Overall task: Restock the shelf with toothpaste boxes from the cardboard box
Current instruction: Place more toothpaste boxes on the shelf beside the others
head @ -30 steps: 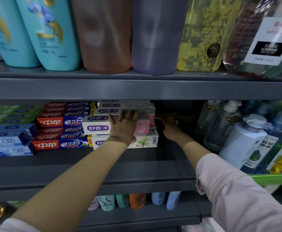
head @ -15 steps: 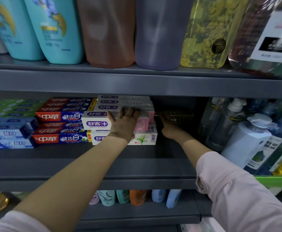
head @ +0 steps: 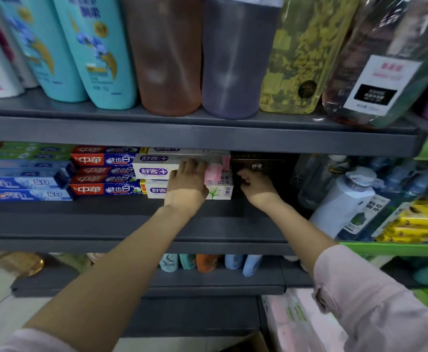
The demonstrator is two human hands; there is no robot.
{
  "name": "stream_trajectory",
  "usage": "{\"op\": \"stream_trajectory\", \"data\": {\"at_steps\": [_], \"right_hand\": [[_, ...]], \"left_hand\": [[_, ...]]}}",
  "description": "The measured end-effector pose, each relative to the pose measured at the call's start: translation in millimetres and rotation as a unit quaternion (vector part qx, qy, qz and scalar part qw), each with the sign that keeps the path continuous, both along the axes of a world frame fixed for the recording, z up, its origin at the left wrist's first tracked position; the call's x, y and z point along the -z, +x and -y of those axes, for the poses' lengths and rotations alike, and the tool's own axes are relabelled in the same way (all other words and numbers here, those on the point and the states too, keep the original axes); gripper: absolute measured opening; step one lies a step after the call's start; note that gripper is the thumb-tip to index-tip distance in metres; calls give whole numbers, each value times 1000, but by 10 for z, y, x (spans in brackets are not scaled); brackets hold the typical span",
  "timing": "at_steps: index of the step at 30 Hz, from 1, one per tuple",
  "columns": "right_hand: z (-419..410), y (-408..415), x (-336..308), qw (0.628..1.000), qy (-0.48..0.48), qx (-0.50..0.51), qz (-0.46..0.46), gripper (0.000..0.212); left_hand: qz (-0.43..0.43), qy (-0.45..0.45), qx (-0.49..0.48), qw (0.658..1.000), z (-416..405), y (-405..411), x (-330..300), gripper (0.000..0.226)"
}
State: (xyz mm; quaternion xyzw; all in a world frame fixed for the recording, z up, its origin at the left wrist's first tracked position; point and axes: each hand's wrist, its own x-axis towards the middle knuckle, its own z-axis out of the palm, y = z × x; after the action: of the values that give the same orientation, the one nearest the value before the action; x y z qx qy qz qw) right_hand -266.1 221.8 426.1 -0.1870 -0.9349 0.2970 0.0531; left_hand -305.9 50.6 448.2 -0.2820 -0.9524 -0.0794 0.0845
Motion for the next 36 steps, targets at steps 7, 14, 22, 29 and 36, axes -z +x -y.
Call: {"op": "stream_trajectory", "data": {"at_steps": [7,14,22,29,36], "right_hand": [[398,842,-41,1000,9,7,4,28],[792,1980,508,987,0,18,158,29],[1029,3296,1605,957,-28,43,285,27],[958,4146,3200,935,-21,69,347,39],[779,4486,5355,926,-29,42,374,54]], "left_hand": [[172,53,-6,984,327,599,50,23],[307,2,5,952,576,1491,667,25],[446,29,-48,893,721,2654,1778,20],[442,2,-94,892,657,3382,3506,29],[453,-19,-42,890,359,3709,5736,36]]}}
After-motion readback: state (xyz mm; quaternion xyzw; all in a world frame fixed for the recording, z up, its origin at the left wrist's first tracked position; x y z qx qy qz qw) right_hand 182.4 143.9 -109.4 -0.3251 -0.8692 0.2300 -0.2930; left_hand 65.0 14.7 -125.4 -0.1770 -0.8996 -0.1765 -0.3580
